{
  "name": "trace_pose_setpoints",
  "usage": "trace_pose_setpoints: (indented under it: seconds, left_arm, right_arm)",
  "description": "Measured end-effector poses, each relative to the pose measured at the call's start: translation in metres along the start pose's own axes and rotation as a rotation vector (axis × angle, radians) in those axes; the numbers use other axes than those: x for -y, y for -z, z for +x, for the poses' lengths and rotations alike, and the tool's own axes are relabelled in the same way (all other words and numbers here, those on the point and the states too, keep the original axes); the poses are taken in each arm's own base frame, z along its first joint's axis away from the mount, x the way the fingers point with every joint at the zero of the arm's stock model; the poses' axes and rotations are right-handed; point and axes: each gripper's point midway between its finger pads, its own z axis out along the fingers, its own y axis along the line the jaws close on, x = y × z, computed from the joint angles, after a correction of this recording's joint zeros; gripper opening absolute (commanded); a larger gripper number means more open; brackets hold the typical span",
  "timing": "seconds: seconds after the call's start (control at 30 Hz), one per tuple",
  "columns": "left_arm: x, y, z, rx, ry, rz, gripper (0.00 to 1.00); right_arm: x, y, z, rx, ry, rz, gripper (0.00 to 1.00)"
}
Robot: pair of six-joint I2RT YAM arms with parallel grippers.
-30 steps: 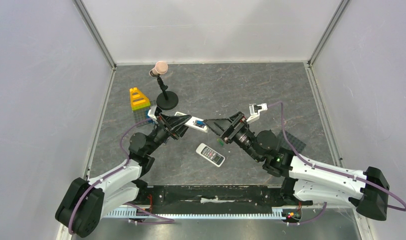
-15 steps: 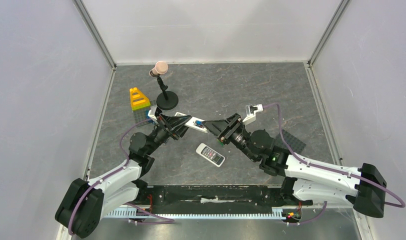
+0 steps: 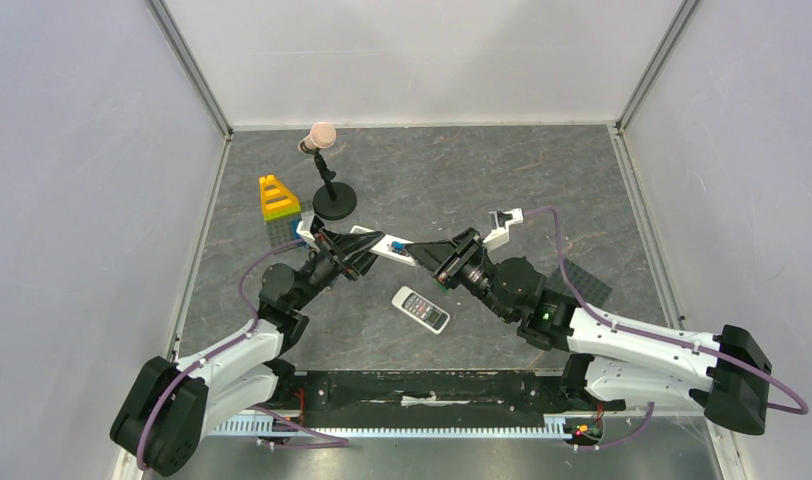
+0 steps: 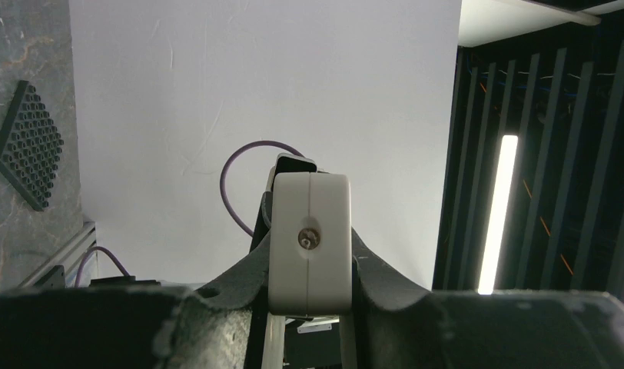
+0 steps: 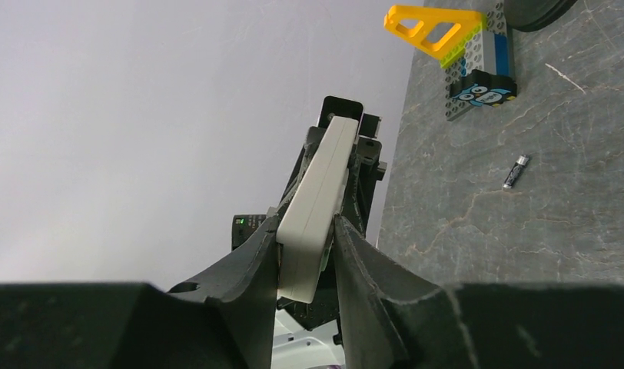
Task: Load the batteries into the remote control
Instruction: Load the battery into the remote control.
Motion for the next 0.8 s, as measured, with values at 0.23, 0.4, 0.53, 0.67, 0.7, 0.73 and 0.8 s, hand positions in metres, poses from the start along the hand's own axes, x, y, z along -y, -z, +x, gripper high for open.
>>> trace_pose_setpoints:
  seconds: [0.23,0.4,0.53,0.67,0.7,0.73,0.8]
  left_arm:
    - [-0.002,0.0,-0.004,0.017,-0.007,-0.005,0.02]
    - [-0.003,0.0,-0.002,0.006,-0.015,-0.01,0.02]
    - [-0.004,0.001,0.001,-0.005,-0.053,-0.013,0.02]
    - [-0.008,0.002,0.001,-0.005,-0.1,-0.022,0.02]
    - [-0.008,0.002,0.002,-0.007,-0.112,-0.023,0.02]
    - [-0.009,0.003,0.003,-0.013,-0.123,-0.026,0.02]
    - [-0.012,0.002,0.005,-0.028,-0.154,-0.037,0.02]
  right_arm:
    - [0.003,-0.004,0.002,-0.007,0.006,0.014,0.32]
    - [0.007,-0.004,0.004,-0.019,0.017,0.031,0.73]
    - [0.015,-0.002,0.007,-0.033,0.046,0.059,0.9]
    - [0.009,0.004,0.0,-0.029,0.085,0.044,0.9]
    - [0.008,0.005,-0.003,-0.024,0.095,0.039,0.9]
    - [0.007,0.006,-0.006,-0.022,0.108,0.038,0.89]
    - [0.007,0.007,-0.011,-0.023,0.131,0.041,0.89]
